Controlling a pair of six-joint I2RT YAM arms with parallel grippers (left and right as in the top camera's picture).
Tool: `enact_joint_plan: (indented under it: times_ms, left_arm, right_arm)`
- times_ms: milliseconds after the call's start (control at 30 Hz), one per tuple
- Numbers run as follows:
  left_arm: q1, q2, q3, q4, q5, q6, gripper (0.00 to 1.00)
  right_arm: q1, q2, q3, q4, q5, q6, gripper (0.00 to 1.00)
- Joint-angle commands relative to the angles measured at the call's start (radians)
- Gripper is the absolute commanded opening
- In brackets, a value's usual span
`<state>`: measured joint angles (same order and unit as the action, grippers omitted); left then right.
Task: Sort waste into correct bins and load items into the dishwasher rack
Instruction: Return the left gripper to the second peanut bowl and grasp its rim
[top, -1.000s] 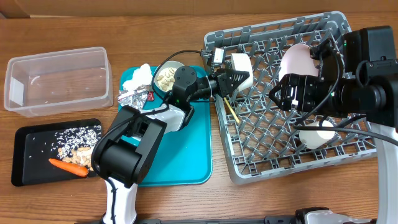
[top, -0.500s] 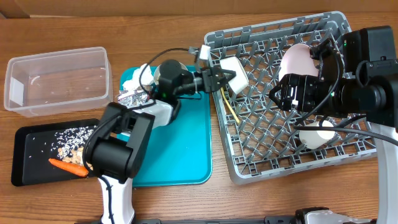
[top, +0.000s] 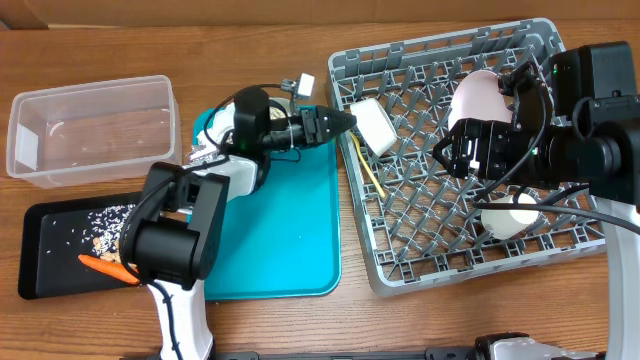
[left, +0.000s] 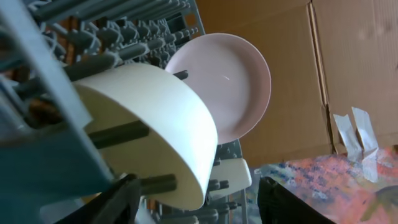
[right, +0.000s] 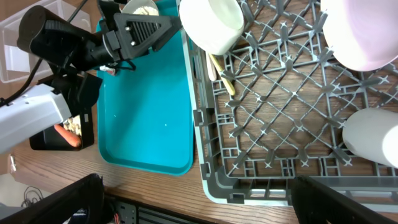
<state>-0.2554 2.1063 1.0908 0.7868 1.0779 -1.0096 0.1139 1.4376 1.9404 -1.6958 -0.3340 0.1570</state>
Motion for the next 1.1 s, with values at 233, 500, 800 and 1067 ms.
enact_joint_plan:
  times_ms: [233,500,800,1067]
  left_arm:
    - [0.123,-0.084,0.019,-0.047,0.128,0.038,1.00]
    - [0.146,-0.396,0.019,-0.890,-0.352,0.526,1.00]
    - [-0.034,-0.446,0.019,-1.079,-1.001,1.054,0.98]
    - [-0.037,-0.291,0.019,-0.902,-1.038,1.085,0.81]
  right_arm:
    - [0.004,0.001,0.004,0.002,-0.004,0.001,1.00]
    - [0.004,0.001,0.004,0.003,-0.004,0.001,1.00]
    - [0.004,0.001,0.004,0.003,-0.004,0.001,1.00]
    - [0.004,0.001,0.004,0.005,-0.004,0.001,1.00]
